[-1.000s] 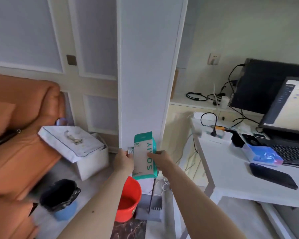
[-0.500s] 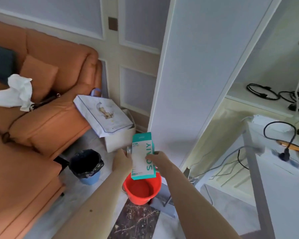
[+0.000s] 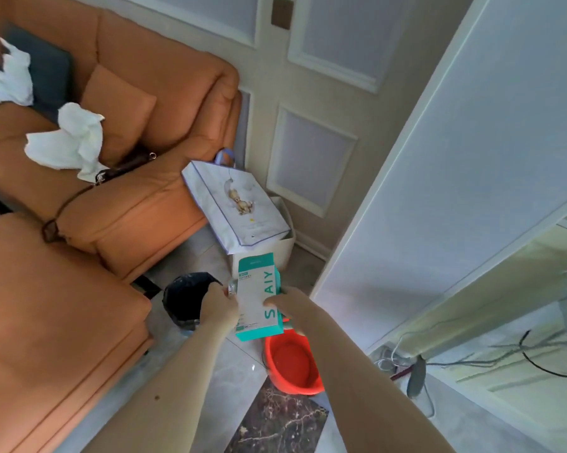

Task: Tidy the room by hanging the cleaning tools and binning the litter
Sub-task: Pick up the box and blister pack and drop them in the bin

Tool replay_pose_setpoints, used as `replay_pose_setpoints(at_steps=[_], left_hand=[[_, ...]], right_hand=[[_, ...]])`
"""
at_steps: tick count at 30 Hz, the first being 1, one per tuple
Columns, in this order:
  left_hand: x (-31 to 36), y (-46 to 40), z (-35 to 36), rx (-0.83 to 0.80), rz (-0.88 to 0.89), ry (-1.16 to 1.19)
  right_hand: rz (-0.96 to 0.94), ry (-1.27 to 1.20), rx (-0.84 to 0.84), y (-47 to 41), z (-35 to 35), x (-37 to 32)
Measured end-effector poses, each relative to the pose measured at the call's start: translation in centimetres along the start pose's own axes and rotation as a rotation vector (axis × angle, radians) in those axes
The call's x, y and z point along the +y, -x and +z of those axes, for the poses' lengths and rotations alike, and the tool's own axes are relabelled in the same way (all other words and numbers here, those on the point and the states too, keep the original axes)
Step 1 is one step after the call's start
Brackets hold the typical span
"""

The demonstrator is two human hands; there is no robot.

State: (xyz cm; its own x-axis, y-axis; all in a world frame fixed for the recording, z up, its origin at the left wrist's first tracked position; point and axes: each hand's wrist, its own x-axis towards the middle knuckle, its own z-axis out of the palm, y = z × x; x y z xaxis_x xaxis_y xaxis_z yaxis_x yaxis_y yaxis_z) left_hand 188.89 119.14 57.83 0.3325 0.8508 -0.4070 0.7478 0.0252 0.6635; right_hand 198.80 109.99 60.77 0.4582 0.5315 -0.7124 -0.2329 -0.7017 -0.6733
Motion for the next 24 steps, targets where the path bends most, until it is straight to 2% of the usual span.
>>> replay_pose_setpoints(at_steps=[6,11,18,24], left_hand=[[-2.5,-6.0,-4.6,-0.033,0.000,0.018],[-4.8,-10.1,-6.7,-0.052,-0.055,0.009],[-6.7,-17.3,-8.0,0.001,-0.130,0.088],[-5.7,-22.6,-7.5,-0.107,-0.111,0.055]], right_hand=[[0.107,-0.073,-0.075,-3.9,5.8,-3.8],[0.129,-0.013,-0.010,-7.6,9.0,-5.7],[0.166,0.107,0.135,-14.5,11.4,-8.3],[0.215,0.209,0.080,-19.7,13.0,-11.0]])
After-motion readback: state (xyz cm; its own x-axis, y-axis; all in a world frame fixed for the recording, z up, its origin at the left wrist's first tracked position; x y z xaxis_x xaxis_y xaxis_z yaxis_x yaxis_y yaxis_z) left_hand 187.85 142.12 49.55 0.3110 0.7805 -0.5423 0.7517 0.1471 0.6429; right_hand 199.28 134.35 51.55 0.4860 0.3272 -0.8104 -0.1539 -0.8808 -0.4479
